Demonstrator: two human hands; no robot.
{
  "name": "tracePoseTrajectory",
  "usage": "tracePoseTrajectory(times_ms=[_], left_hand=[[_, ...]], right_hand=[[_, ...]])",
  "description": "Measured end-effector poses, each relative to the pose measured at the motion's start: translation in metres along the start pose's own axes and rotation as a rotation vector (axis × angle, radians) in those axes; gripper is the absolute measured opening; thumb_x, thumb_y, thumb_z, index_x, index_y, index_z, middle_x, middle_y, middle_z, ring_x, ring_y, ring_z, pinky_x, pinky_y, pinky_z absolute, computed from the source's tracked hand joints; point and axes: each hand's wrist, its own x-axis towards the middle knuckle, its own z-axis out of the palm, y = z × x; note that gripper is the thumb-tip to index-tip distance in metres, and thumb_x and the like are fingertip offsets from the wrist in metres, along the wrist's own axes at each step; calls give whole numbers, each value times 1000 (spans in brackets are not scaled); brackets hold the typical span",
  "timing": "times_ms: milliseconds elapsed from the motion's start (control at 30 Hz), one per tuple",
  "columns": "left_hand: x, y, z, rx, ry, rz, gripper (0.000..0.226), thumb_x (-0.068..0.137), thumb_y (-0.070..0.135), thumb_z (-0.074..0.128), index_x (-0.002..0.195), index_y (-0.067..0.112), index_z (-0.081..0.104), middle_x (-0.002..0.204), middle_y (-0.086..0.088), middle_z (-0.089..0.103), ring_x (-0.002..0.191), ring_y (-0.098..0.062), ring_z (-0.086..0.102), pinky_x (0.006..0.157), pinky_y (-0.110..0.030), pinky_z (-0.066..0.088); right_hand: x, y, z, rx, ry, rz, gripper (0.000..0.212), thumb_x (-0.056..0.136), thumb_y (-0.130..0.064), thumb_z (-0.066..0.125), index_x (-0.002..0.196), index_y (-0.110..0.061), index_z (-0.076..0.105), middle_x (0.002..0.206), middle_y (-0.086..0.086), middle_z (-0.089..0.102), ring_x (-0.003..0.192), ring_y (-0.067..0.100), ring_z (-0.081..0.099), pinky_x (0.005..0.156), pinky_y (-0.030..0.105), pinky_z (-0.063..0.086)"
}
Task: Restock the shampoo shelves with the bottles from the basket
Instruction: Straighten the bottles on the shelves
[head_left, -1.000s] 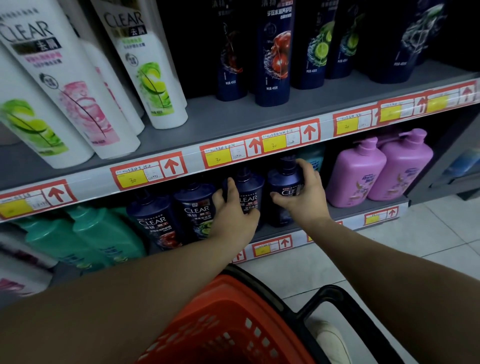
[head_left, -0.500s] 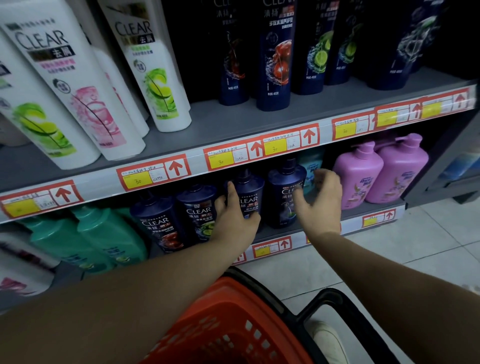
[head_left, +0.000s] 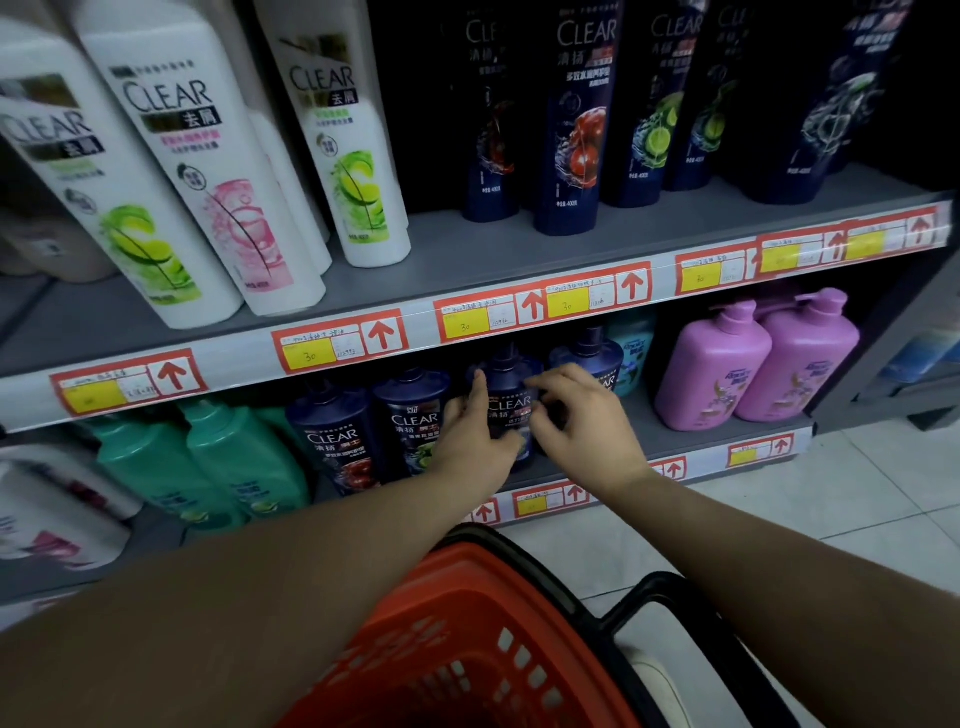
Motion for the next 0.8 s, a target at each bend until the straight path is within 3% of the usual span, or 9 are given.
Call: tracePoseTrajectory(times_ms=[133,167,233,300,400,500,600,700,800], left_hand=[[-12,-10,-17,26,-37,6,67,95,27,47,154,25,14,159,-1,23,141,-20,32,104,-21,31],[-15,-14,-23,11,-31,9,59,94,25,48,150,24,29,152,-2,37,135,-21,42,106,-25,35],[-23,-24,-39,-2,6,4,36,92,20,49,127,22,57,123,-2,64,110,-21,61,93,-31,49],[-30,-38,-59,32,79,-48,23,91,21,50,105,19,68,101,-1,71,94,-20,65,80,-30,50],[-39,-63,-92,77,224,-113,19,90,24,52,87,14,68,87,-6,73,82,-21,65,70,-30,48],[-42,-83,-116,71,356,-145,17,91,23,53,102,15,63,96,-2,68,89,-20,62,71,-24,40],[-38,-95,-127,14,428,-142,35,90,23,55,122,11,49,102,-3,62,97,-24,61,76,-28,43],[-29,-102,-130,71,367,-148,46,88,27,55,130,13,42,120,-8,55,107,-29,57,87,-35,47],[-21,-105,-130,183,292,-128,41,89,30,53,126,15,46,117,-6,43,107,-28,54,84,-30,43]], right_hand=[[17,-26,-3,58,-55,-31,23,89,-11,60,109,-10,73,97,1,65,83,13,62,79,28,51],[21,-34,1,60,-105,-28,23,89,-12,61,108,-10,74,98,3,68,85,14,63,81,29,51],[29,-52,14,53,-192,-15,26,90,-17,62,112,-11,73,107,6,69,97,20,65,90,32,51],[36,-69,30,72,-219,32,34,90,-24,64,122,-11,67,117,6,66,109,21,62,95,29,48],[48,-85,51,68,-259,162,44,87,-35,67,122,-8,61,122,11,62,113,28,59,92,31,47],[60,-93,66,116,-281,308,50,86,-49,66,110,-5,60,104,16,67,94,32,66,82,45,57],[73,-100,78,157,-303,412,57,86,-55,63,94,1,65,85,22,69,76,35,69,74,51,59],[86,-104,90,113,-285,516,50,85,-52,65,96,-3,67,93,18,70,86,35,69,82,45,59],[88,-104,96,-63,-236,523,39,89,-45,63,92,-6,62,91,15,65,94,36,65,74,33,49]])
